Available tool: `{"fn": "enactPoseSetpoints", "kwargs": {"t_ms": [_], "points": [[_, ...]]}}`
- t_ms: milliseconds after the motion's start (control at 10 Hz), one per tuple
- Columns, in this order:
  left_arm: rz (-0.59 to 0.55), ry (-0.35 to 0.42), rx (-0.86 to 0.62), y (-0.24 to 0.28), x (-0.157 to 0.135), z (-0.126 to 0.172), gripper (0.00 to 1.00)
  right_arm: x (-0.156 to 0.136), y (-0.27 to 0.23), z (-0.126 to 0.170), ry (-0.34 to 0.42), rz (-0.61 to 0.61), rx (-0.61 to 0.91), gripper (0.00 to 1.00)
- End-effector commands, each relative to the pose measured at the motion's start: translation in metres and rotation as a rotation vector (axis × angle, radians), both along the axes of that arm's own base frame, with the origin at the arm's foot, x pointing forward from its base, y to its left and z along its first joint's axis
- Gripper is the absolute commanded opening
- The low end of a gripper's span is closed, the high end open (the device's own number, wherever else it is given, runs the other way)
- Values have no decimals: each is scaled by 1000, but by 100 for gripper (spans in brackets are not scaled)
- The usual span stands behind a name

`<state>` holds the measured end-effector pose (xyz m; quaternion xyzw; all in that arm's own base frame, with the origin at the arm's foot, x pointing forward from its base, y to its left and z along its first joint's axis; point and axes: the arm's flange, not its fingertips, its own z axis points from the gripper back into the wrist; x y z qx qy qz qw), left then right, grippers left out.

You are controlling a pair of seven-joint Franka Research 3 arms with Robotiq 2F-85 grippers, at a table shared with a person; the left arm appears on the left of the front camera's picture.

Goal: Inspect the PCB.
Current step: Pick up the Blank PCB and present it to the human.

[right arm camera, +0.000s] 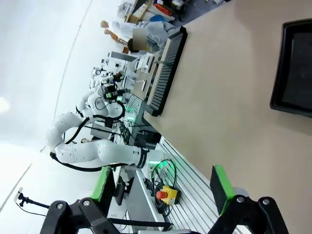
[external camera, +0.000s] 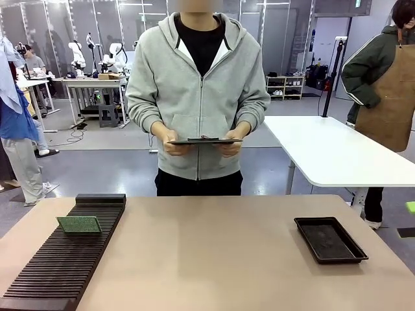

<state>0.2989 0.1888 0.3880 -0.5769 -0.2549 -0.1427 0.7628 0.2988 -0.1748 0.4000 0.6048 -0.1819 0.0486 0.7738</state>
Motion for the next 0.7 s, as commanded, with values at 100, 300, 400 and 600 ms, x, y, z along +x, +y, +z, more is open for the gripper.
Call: {"fn": "enactPoseSetpoints", "kwargs": {"t_ms": [100,300,400,600], "points": [[40,85,-61,23,6,-4,100,-13,-12,-16,-67,19,29,100],[66,61,-43,26,5,-3,100,-12,-9,-21,-63,21,35,100],[81,63,-44,26,7,-1,100,-10,-8,-22,-62,8,40,100],[58,59,-30,26,1,-10,100,-11,-9,-19,-42,3,36,100]]}}
